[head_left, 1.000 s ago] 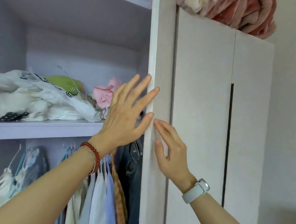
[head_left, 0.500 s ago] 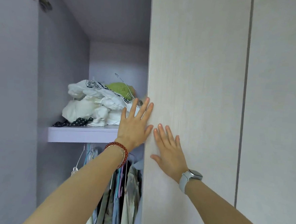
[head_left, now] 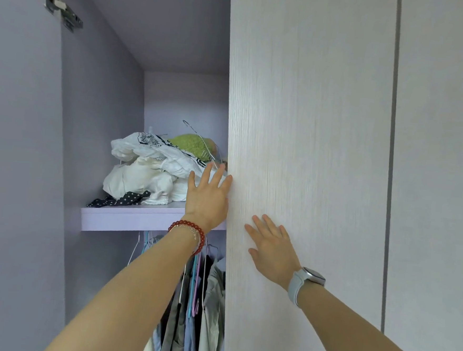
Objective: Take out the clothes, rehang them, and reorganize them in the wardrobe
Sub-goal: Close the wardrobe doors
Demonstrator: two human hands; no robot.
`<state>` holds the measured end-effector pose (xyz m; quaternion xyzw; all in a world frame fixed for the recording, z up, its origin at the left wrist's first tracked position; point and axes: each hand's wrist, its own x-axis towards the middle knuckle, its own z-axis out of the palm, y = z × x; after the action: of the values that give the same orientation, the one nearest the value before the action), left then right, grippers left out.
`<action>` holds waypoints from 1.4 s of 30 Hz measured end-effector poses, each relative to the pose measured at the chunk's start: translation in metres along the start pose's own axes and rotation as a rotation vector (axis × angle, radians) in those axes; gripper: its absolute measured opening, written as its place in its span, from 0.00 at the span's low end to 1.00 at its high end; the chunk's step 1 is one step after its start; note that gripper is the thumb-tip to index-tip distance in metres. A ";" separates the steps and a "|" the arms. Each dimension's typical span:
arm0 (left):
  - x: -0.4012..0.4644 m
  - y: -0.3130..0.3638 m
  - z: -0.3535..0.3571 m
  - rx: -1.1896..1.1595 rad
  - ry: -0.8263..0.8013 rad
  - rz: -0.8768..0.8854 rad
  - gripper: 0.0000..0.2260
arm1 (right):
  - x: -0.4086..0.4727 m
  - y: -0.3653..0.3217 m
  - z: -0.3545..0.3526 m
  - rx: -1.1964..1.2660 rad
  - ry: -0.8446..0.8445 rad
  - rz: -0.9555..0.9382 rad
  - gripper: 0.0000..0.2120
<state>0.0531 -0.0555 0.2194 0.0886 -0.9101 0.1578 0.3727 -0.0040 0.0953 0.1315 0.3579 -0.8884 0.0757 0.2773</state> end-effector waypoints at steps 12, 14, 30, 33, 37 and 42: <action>-0.179 -0.034 -0.110 0.026 0.428 -0.157 0.14 | -0.092 -0.116 -0.025 0.594 0.628 -0.178 0.14; -0.208 -0.056 -0.135 0.134 0.476 -0.186 0.13 | -0.097 -0.147 -0.030 0.650 0.648 -0.232 0.15; -0.360 -0.190 -0.181 -0.265 0.251 -0.733 0.39 | -0.127 -0.345 -0.055 0.905 0.338 -0.619 0.18; -0.365 -0.187 -0.174 -0.295 0.402 -0.679 0.34 | -0.129 -0.338 -0.042 0.960 0.258 -0.577 0.19; -0.365 -0.169 -0.169 -0.442 0.500 -0.516 0.28 | -0.133 -0.316 -0.030 1.050 0.243 -0.500 0.17; -0.340 -0.128 -0.154 -0.662 0.461 -0.216 0.24 | -0.138 -0.286 -0.023 1.144 0.367 -0.415 0.16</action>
<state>0.4291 -0.1064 0.1111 0.0212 -0.7899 -0.1677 0.5894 0.2814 -0.0242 0.0568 0.5954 -0.5574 0.5433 0.1989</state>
